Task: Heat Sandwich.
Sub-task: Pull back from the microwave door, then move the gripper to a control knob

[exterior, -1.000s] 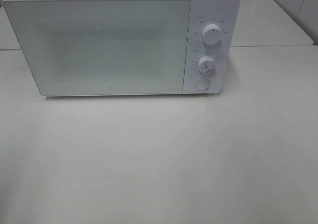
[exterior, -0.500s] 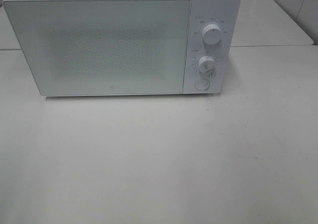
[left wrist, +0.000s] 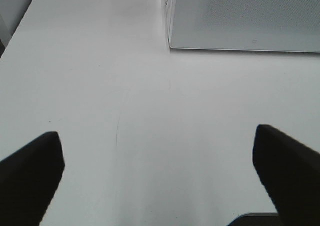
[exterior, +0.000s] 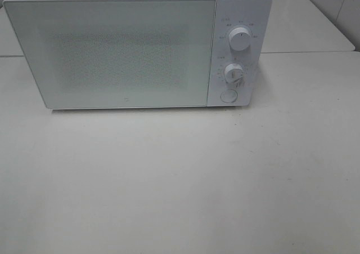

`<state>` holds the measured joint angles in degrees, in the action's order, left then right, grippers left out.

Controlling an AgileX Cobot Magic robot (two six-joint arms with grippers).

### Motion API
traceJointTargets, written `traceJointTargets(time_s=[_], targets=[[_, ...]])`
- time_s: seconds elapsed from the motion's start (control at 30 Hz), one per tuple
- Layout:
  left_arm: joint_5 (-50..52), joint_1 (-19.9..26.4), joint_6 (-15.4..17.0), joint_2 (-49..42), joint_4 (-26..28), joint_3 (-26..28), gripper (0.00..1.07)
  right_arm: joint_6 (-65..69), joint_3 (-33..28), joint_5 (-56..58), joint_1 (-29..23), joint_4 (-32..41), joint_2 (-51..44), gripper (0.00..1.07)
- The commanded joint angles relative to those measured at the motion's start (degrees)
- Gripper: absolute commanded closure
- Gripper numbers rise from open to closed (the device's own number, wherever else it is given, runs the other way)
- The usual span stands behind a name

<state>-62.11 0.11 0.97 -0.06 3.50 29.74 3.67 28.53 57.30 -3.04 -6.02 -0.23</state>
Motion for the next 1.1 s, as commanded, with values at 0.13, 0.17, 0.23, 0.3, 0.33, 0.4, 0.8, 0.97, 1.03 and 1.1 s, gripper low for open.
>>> traceJointTargets(time_s=[0.13, 0.17, 0.23, 0.3, 0.33, 0.4, 0.8, 0.97, 1.03, 1.1], targets=[[0.86, 0.23, 0.11, -1.6, -0.11, -0.17, 0.09, 0.29, -0.06, -0.23, 0.4, -0.17, -1.6, 0.32], [0.86, 0.23, 0.11, -1.6, -0.11, -0.17, 0.09, 0.29, -0.06, -0.23, 0.4, -0.17, -1.6, 0.32], [0.86, 0.23, 0.11, -1.6, -0.11, -0.17, 0.09, 0.29, -0.06, -0.23, 0.4, -0.17, -1.6, 0.32], [0.86, 0.23, 0.11, -1.55, -0.11, -0.17, 0.09, 0.29, -0.06, -0.23, 0.4, -0.17, -1.6, 0.32], [0.86, 0.23, 0.11, -1.55, -0.11, -0.17, 0.09, 0.29, -0.06, -0.23, 0.4, -0.17, -1.6, 0.32], [0.86, 0.23, 0.11, -1.26, -0.11, -0.17, 0.09, 0.29, -0.06, -0.23, 0.4, -0.17, -1.6, 0.32], [0.86, 0.23, 0.11, -1.15, -0.11, -0.17, 0.09, 0.29, -0.06, -0.23, 0.4, -0.17, -1.6, 0.32], [0.86, 0.23, 0.11, -1.15, -0.11, -0.17, 0.09, 0.29, -0.06, -0.23, 0.4, -0.17, -1.6, 0.32], [0.86, 0.23, 0.11, -1.15, -0.11, -0.17, 0.09, 0.29, -0.06, -0.23, 0.4, -0.17, -1.6, 0.32], [0.86, 0.23, 0.11, -1.15, -0.11, -0.17, 0.09, 0.29, -0.06, -0.23, 0.4, -0.17, -1.6, 0.32]])
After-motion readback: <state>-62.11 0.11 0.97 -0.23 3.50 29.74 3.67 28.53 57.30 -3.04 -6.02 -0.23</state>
